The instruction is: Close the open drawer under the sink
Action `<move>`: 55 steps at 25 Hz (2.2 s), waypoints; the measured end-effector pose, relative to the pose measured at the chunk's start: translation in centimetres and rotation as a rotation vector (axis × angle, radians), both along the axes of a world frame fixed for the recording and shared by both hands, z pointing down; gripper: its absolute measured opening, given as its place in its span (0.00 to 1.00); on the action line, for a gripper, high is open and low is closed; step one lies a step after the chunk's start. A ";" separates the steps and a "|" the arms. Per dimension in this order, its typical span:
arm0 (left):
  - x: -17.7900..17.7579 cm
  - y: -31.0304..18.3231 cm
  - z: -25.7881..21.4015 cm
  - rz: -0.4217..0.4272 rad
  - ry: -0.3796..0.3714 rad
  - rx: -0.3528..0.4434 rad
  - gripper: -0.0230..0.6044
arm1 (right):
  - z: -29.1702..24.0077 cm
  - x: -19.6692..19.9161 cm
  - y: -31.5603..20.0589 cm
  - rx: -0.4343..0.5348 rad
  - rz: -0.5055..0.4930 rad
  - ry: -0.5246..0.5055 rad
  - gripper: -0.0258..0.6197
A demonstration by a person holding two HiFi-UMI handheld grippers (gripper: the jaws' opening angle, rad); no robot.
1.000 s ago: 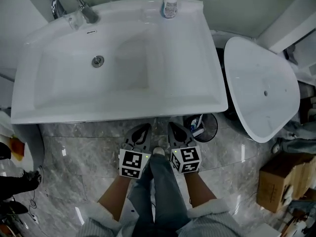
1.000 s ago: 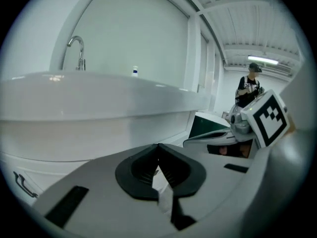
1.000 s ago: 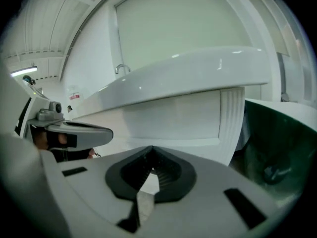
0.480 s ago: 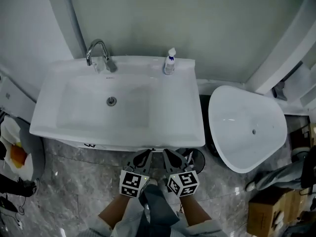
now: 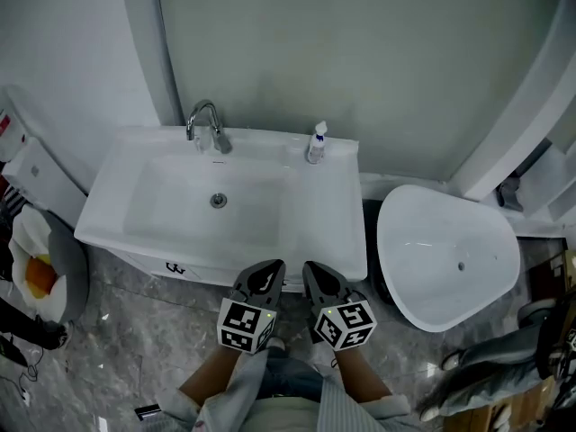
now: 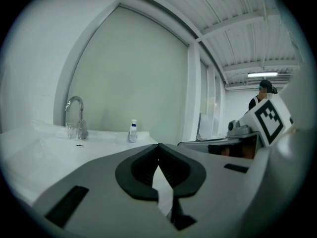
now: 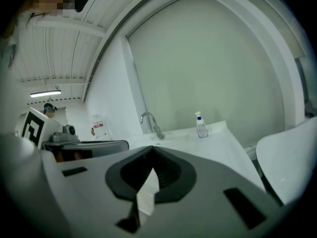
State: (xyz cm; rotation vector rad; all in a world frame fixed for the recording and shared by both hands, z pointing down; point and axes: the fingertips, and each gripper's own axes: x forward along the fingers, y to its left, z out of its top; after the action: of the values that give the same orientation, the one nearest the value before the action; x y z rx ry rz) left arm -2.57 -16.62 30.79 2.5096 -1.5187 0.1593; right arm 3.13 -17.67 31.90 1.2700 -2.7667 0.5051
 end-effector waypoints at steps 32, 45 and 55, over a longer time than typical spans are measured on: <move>-2.3 3.3 -7.1 0.052 0.030 0.102 0.06 | -6.9 -2.5 3.5 0.025 -0.102 -0.034 0.05; -2.4 2.6 -6.9 0.059 0.030 0.093 0.06 | -7.1 -3.2 2.9 0.024 -0.115 -0.024 0.05; -2.4 2.6 -6.7 0.062 0.026 0.091 0.06 | -6.5 -3.4 3.0 0.008 -0.123 -0.019 0.05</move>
State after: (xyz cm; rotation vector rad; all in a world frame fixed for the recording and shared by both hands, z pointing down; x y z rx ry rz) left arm -4.96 -14.01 24.08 2.6198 -1.4705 0.0679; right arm -0.27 -14.68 25.38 1.0927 -2.8424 0.4999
